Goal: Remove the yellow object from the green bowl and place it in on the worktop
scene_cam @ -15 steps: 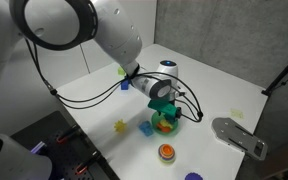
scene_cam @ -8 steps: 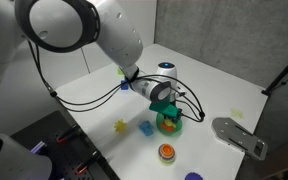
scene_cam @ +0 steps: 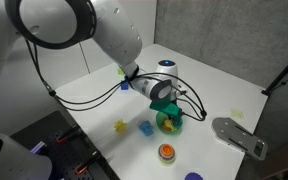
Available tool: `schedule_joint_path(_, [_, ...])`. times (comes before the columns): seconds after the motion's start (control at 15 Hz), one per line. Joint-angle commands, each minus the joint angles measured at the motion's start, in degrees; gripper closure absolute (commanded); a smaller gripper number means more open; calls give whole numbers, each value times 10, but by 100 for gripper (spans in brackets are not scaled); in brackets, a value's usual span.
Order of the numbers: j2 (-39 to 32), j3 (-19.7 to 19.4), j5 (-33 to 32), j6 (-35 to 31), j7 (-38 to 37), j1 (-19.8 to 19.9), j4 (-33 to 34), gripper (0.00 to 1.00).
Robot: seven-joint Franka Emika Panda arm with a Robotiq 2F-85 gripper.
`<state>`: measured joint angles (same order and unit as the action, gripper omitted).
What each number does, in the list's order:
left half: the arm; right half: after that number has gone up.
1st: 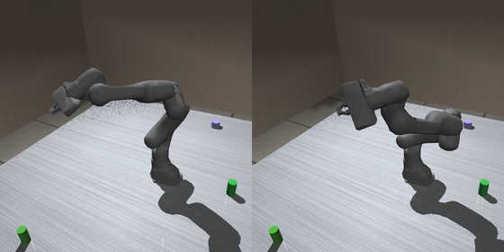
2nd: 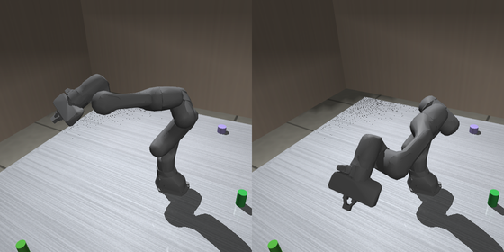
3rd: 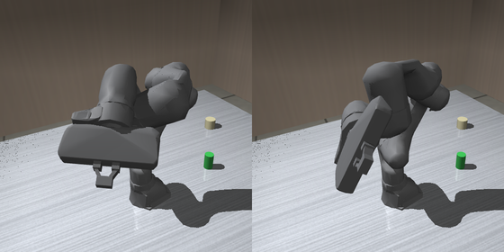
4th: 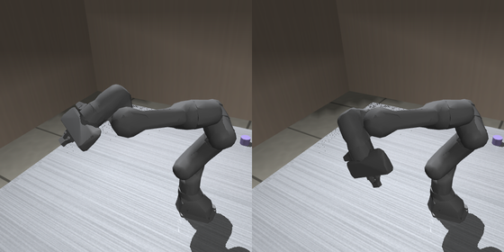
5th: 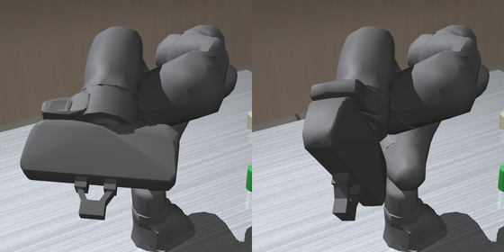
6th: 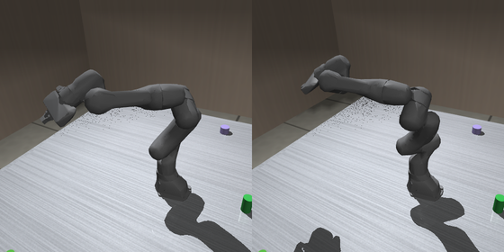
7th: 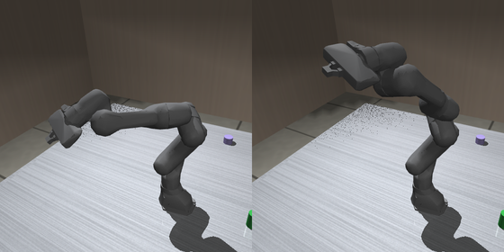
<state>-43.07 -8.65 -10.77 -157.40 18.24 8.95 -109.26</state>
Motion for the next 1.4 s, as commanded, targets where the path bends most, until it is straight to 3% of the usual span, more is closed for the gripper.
schedule_joint_path(0.0, [57,12,-13,-1,11,14,-53,96])
schedule_joint_path(0.2, [91,8,-18,-1,11,10,-85,96])
schedule_joint_path(0.27, [97,6,-20,2,10,9,-87,71])
schedule_joint_path(0.4, [99,2,-23,5,7,9,-83,63])
schedule_joint_path(0.93, [68,-4,-17,9,-5,15,-71,1])
schedule_joint_path(1.33, [28,8,4,1,-23,26,-59,0])
